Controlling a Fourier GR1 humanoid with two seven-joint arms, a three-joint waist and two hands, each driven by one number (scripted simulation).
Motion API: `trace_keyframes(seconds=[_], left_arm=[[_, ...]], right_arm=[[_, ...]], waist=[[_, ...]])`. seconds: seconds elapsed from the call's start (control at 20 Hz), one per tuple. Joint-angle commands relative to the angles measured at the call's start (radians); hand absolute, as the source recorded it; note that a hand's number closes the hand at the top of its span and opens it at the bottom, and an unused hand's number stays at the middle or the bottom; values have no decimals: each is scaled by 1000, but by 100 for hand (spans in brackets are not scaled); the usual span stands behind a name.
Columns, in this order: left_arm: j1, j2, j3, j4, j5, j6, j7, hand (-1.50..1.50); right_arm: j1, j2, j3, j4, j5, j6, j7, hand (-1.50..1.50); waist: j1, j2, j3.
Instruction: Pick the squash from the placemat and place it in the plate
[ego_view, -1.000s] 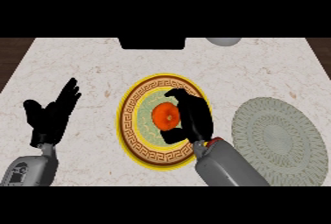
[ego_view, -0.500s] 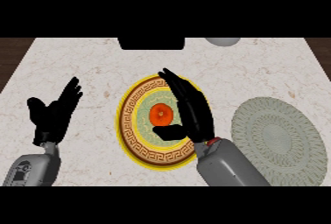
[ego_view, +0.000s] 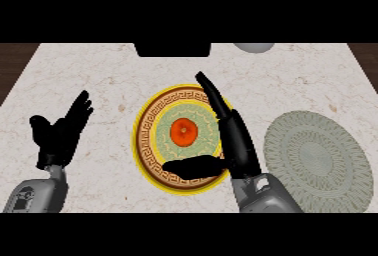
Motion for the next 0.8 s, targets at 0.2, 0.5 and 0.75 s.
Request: trace_keyframes(seconds=[0.2,0.5,0.75], left_arm=[[8,-34,-1,2,-34,24,-14,0],[11,-15,29,12,-21,-35,-19,0],[22,-4,53,15,-6,-72,-30,0]], right_arm=[[133,-53,-128,22,-222,176,-210,-150],[110,-101,-271,-29,-268,285,-200,-150],[204,-123,-316,24,-269,321,-327,-150]], waist=[[-1,2,0],[-1,1,0],[-1,1,0]])
